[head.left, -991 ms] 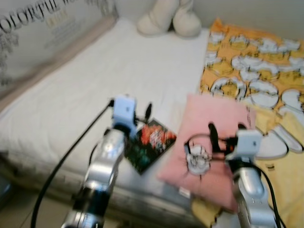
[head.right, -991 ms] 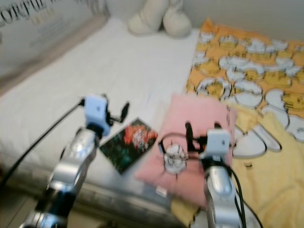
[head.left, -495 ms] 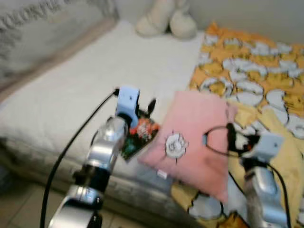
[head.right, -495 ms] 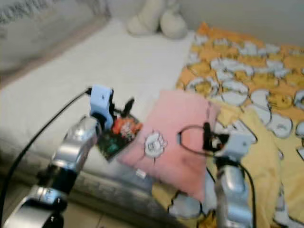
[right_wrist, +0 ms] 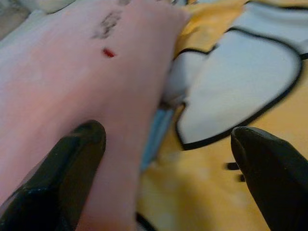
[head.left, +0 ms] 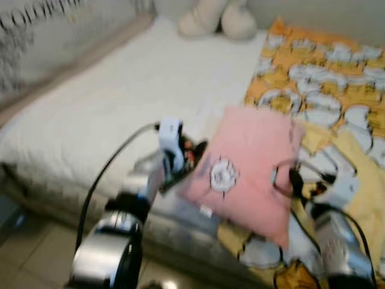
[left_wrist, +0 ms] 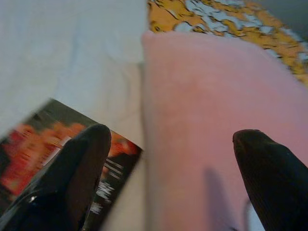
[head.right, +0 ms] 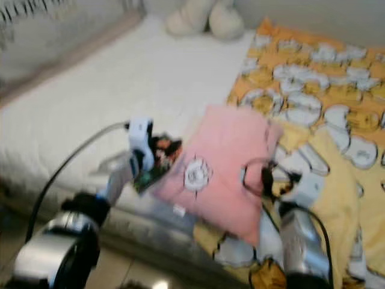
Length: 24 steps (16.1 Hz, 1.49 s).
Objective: Clean up the room
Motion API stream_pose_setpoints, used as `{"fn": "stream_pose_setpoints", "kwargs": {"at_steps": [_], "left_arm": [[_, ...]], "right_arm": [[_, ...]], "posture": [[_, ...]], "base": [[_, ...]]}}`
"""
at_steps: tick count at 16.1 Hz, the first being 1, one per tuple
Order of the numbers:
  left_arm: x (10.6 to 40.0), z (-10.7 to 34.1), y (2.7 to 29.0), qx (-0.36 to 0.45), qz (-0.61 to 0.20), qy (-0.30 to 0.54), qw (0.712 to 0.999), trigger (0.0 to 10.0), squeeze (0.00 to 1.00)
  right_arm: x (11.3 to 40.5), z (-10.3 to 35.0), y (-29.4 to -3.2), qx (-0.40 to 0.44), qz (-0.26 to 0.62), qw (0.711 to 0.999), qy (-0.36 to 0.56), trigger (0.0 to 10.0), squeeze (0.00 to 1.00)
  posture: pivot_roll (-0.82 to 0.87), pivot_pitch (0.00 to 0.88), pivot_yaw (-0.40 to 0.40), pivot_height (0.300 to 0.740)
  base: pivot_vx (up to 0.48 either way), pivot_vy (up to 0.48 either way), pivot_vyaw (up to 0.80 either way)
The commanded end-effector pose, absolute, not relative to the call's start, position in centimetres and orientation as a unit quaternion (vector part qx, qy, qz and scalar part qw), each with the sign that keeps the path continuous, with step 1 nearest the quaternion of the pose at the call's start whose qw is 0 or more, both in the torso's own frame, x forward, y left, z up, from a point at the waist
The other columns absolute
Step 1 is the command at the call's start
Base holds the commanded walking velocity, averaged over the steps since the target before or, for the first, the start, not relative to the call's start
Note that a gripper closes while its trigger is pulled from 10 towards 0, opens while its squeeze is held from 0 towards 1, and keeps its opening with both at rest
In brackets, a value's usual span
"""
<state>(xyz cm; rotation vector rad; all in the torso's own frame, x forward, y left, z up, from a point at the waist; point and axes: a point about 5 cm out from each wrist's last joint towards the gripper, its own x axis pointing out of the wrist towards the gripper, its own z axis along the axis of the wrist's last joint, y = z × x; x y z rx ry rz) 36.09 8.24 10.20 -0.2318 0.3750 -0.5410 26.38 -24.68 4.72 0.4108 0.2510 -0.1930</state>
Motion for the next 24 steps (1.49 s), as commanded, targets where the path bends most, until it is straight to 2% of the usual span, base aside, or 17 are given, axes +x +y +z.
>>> {"fn": "stream_pose_setpoints", "kwargs": {"at_steps": [1,6,7,8,12,14,17,19,22,24], "left_arm": [[36.4,10.6,7.5,-0.138,-0.285,0.192,0.929,10.0,0.00],[36.2,10.7,4.7,-0.179,-0.325,0.229,0.900,10.0,0.00],[35.4,9.8,3.1,-0.139,-0.351,0.258,0.889,10.0,0.00],[35.2,9.4,2.8,-0.124,-0.344,0.266,0.892,10.0,0.00],[35.1,8.3,3.4,-0.060,-0.301,0.263,0.915,10.0,0.00],[35.1,8.0,3.9,-0.053,-0.292,0.264,0.918,10.0,0.00],[35.2,7.0,6.7,-0.037,-0.262,0.290,0.920,10.0,0.00],[35.1,6.5,8.3,-0.069,-0.250,0.298,0.919,10.0,0.00],[34.4,6.1,6.6,-0.115,-0.279,0.301,0.905,10.0,0.00],[33.6,6.0,4.2,-0.154,-0.309,0.300,0.889,10.0,0.00]], "right_arm": [[26.5,4.5,-24.4,0.223,-0.086,0.962,0.130,10.0,0.00],[26.3,4.2,-22.4,0.256,-0.067,0.955,0.136,10.0,0.00],[25.9,3.8,-21.6,0.260,-0.065,0.953,0.141,10.0,0.00],[25.7,3.9,-21.5,0.260,-0.065,0.953,0.140,10.0,0.00],[25.2,4.0,-21.9,0.246,-0.067,0.956,0.143,10.0,0.00],[25.2,4.0,-22.0,0.235,-0.063,0.959,0.146,10.0,0.00],[25.5,4.3,-22.2,0.230,-0.056,0.961,0.147,10.0,0.00],[25.6,4.3,-22.6,0.229,-0.058,0.961,0.147,10.0,0.00],[25.8,4.2,-22.3,0.231,-0.047,0.960,0.153,10.0,0.00],[26.0,4.0,-22.0,0.243,-0.036,0.955,0.165,10.0,0.00]], "posture": [[-0.06,0.000,0.001,0.740],[-0.08,0.040,0.020,0.740],[-0.09,0.054,0.024,0.740],[-0.09,0.061,0.025,0.740],[-0.11,0.066,0.028,0.740],[-0.12,0.069,0.025,0.740],[-0.11,0.072,0.024,0.740],[-0.10,0.071,0.016,0.740],[-0.09,0.073,0.002,0.740],[-0.09,0.062,-0.012,0.740]], "base": [[0.000,0.000,0.00],[0.000,0.000,0.00],[0.000,0.000,0.00],[0.000,0.000,0.00],[0.000,0.000,0.00],[0.000,0.000,0.00],[0.000,0.000,0.00],[0.000,0.000,0.00],[0.000,0.000,0.00],[0.000,0.000,0.00]]}}
